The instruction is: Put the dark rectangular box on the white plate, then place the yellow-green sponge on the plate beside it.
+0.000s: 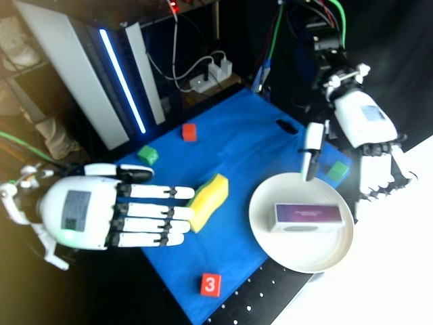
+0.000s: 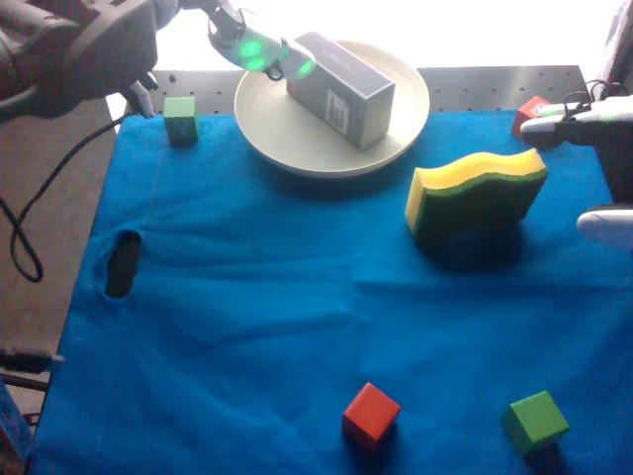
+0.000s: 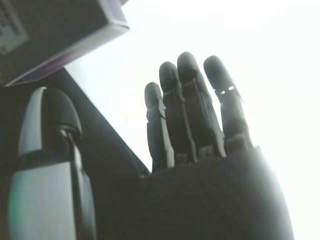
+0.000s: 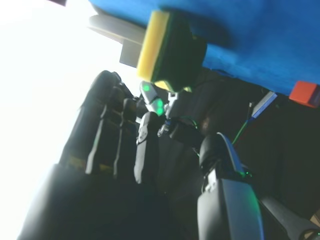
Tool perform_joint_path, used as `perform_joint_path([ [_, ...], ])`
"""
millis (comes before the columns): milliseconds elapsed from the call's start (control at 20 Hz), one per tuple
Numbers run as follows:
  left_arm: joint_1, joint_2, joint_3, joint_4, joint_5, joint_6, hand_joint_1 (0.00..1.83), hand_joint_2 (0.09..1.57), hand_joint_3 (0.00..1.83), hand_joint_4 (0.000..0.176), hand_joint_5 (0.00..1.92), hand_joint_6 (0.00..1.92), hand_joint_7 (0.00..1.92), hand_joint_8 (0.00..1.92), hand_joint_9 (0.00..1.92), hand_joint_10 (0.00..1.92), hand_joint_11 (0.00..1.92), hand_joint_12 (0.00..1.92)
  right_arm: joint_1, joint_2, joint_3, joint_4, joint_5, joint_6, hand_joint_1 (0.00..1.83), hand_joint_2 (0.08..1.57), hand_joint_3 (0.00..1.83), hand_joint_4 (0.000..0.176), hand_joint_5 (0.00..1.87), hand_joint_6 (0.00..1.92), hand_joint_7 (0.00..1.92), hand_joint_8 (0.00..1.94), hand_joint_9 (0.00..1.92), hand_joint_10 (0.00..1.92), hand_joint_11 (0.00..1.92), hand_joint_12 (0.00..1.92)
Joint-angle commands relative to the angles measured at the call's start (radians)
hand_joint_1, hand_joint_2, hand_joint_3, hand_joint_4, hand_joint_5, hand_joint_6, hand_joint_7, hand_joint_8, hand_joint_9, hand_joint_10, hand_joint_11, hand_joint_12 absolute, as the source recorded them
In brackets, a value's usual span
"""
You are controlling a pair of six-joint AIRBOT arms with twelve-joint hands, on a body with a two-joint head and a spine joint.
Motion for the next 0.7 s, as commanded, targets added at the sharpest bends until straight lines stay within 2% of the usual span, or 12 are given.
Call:
perform_joint_path([
  [0, 0.001, 0.021, -0.014, -0.003, -0.155, -0.003, 0.82, 1.02, 0.0, 0.087, 0.46, 0.0, 0.59, 0.0, 0.52, 0.01, 0.0, 1.08, 0.015, 0.0, 0.003, 0.039, 0.115, 0.014, 0.58, 1.14, 0.0, 0.093, 0.42, 0.0, 0.37, 0.0, 0.42, 0.0, 0.42, 0.32],
  [50, 0.018, 0.057, -0.06, -0.002, -0.193, -0.002, 0.8, 1.0, 0.0, 0.09, 0.45, 0.0, 0.55, 0.0, 0.48, 0.0, 0.0, 0.95, 0.015, 0.0, 0.006, 0.038, 0.115, 0.02, 0.62, 1.14, 0.0, 0.092, 0.42, 0.0, 0.37, 0.0, 0.4, 0.0, 0.4, 0.3],
  [100, 0.03, 0.082, -0.09, -0.002, -0.216, -0.002, 0.8, 1.0, 0.0, 0.09, 0.45, 0.0, 0.55, 0.0, 0.48, 0.0, 0.0, 0.95, 0.016, 0.0, 0.01, 0.036, 0.115, 0.03, 0.62, 1.14, 0.0, 0.092, 0.42, 0.0, 0.37, 0.0, 0.4, 0.0, 0.4, 0.3],
  [200, 0.055, 0.125, -0.146, 0.012, -0.252, -0.002, 0.81, 0.99, 0.0, 0.083, 0.4, 0.0, 0.48, 0.0, 0.43, 0.0, 0.0, 0.95, 0.017, 0.001, 0.02, 0.032, 0.115, 0.05, 0.63, 1.14, 0.0, 0.116, 0.39, 0.0, 0.34, 0.0, 0.35, 0.0, 0.42, 0.23],
  [250, 0.068, 0.151, -0.18, 0.021, -0.274, -0.002, 0.81, 0.99, 0.0, 0.083, 0.4, 0.0, 0.48, 0.0, 0.43, 0.0, 0.0, 0.95, 0.02, 0.001, 0.024, 0.032, 0.115, 0.053, 0.63, 1.14, 0.0, 0.116, 0.39, 0.0, 0.34, 0.0, 0.35, 0.0, 0.42, 0.23],
  [300, 0.084, 0.179, -0.217, 0.025, -0.298, -0.002, 0.77, 0.98, 0.0, 0.125, 0.32, 0.0, 0.39, 0.0, 0.34, 0.0, 0.0, 0.75, 0.025, 0.002, 0.027, 0.032, 0.115, 0.054, 0.58, 1.13, 0.0, 0.099, 0.39, 0.0, 0.33, 0.0, 0.33, 0.0, 0.43, 0.22],
  [350, 0.1, 0.209, -0.255, 0.029, -0.328, -0.002, 0.77, 0.98, 0.0, 0.125, 0.32, 0.0, 0.39, 0.0, 0.34, 0.0, 0.0, 0.75, 0.036, 0.002, 0.029, 0.031, 0.106, 0.054, 0.58, 1.13, 0.0, 0.099, 0.39, 0.0, 0.33, 0.0, 0.33, 0.0, 0.43, 0.22],
  [400, 0.125, 0.251, -0.305, 0.029, -0.37, -0.002, 0.74, 0.94, 0.0, 0.153, 0.27, 0.0, 0.29, 0.01, 0.24, 0.0, 0.0, 0.58, 0.074, 0.002, 0.034, 0.006, 0.071, 0.054, 0.59, 1.13, 0.0, 0.099, 0.38, 0.0, 0.32, 0.0, 0.32, 0.0, 0.4, 0.21],
  [450, 0.143, 0.282, -0.34, 0.028, -0.405, -0.003, 0.78, 0.91, 0.0, 0.142, 0.23, 0.01, 0.17, 0.01, 0.11, 0.0, 0.0, 0.32, 0.114, 0.0, 0.038, -0.027, 0.037, 0.054, 0.62, 1.12, 0.0, 0.096, 0.39, 0.0, 0.32, 0.0, 0.3, 0.0, 0.34, 0.18],
  [500, 0.176, 0.322, -0.381, 0.014, -0.448, -0.003, 0.78, 0.89, 0.0, 0.139, 0.2, 0.0, 0.12, 0.01, 0.06, 0.0, 0.0, 0.22, 0.147, -0.005, 0.044, -0.061, 0.008, 0.054, 0.63, 1.12, 0.0, 0.096, 0.39, 0.0, 0.33, 0.01, 0.31, 0.0, 0.34, 0.18],
  [550, 0.21, 0.357, -0.42, 0.002, -0.49, -0.003, 0.79, 0.88, 0.0, 0.145, 0.18, 0.0, 0.09, 0.0, 0.02, 0.0, 0.0, 0.13, 0.173, -0.012, 0.051, -0.092, -0.016, 0.054, 0.62, 1.11, 0.0, 0.108, 0.39, 0.0, 0.35, 0.01, 0.32, 0.01, 0.35, 0.18],
  [650, 0.261, 0.414, -0.483, -0.004, -0.545, -0.003, 0.88, 0.88, 0.0, 0.137, 0.13, 0.0, 0.05, 0.0, 0.0, 0.0, 0.0, 0.03, 0.201, -0.021, 0.06, -0.123, -0.038, 0.054, 0.66, 1.06, 0.0, 0.098, 0.43, 0.01, 0.39, 0.01, 0.38, 0.01, 0.43, 0.21],
])
